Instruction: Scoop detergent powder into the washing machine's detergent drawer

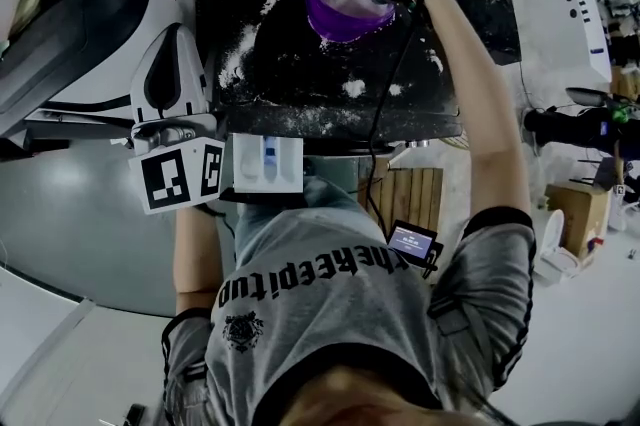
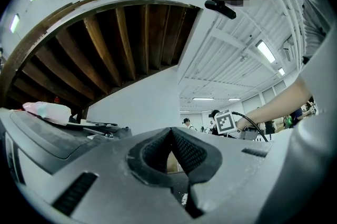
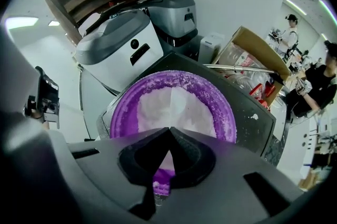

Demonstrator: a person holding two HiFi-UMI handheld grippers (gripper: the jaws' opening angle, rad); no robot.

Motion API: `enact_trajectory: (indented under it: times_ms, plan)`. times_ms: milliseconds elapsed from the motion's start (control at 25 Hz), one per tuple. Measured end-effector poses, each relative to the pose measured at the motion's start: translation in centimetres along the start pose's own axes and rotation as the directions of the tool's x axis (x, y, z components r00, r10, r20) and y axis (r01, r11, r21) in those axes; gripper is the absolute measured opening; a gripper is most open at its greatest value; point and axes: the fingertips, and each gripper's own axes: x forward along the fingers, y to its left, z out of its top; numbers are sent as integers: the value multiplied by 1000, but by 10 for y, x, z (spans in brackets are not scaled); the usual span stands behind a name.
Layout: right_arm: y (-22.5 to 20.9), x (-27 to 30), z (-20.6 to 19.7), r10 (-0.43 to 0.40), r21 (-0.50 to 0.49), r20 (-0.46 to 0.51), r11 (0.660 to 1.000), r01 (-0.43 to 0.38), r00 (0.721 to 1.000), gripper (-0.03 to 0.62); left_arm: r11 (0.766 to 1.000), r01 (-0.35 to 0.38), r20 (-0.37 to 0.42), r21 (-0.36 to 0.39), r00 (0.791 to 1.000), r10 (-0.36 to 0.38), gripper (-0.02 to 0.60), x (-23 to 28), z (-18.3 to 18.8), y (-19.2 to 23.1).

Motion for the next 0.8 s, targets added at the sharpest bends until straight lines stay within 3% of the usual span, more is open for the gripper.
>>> enact_trajectory:
  times_ms: [280,800]
  plan:
    - [0,10,4,19,12,-20,1000,-19,1000,5,1000,-20,-9,2,1000,20,3,-3,-3,5]
    - [19,12,9,134,38,-17,990,-133,991,5,999,-34,-14,-1,999,34,3,-6,-4,10]
